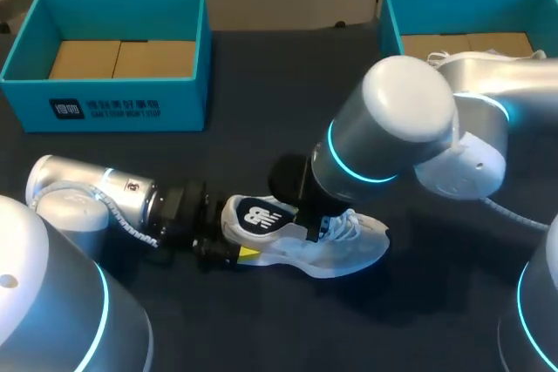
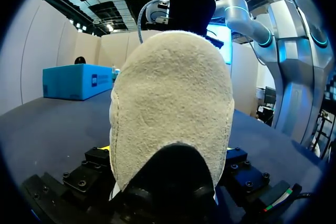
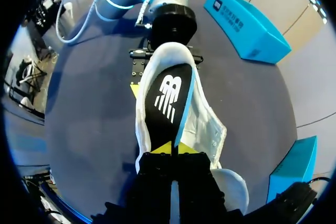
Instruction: Take the shoe out of the shoebox, open the shoe tongue, remove and reinsert the insole, then place the shoe into the shoebox
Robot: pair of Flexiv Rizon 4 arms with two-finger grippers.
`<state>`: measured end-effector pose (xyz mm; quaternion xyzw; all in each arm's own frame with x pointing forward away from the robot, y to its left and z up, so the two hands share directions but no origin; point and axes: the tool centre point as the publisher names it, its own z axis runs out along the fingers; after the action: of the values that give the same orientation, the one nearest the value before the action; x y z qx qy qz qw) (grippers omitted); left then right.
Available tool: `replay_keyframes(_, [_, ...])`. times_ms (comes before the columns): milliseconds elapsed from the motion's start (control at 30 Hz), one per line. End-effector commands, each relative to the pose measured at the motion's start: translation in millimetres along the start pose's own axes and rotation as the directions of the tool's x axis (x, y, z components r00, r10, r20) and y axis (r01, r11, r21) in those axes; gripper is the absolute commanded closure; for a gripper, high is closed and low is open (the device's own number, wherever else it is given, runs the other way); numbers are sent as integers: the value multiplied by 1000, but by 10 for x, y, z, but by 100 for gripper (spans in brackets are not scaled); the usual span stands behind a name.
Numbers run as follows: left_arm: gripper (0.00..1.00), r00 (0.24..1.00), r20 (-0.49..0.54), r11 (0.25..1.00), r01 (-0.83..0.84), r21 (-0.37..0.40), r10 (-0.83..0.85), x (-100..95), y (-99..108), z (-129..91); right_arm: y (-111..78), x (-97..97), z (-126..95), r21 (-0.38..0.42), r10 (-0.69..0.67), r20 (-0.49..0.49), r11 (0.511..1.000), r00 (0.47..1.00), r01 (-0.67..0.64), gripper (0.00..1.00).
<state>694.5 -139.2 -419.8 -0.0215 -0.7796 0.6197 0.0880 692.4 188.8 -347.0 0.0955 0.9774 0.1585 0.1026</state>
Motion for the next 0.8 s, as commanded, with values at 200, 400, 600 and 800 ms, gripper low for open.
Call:
replay_keyframes(200, [100, 1000, -1, 1000, 1, -3, -1, -16, 17, 16, -130, -41, -64, -98, -17, -6, 995, 1000, 16, 100])
replay_keyframes(400, [100, 1000, -1, 1000, 1, -3, -1, -16, 17, 16, -144, -47, -75, -116, -54, -20, 992, 998, 51, 100])
replay_keyframes(600, [100, 1000, -1, 1000, 1, -3, -1, -16, 17, 16, -142, -63, -92, -127, -91, -28, 988, 995, 87, 100])
replay_keyframes(800, [100, 1000, -1, 1000, 1, -3, -1, -16, 17, 16, -86, -87, -123, -110, -167, -58, 981, 984, 160, 100])
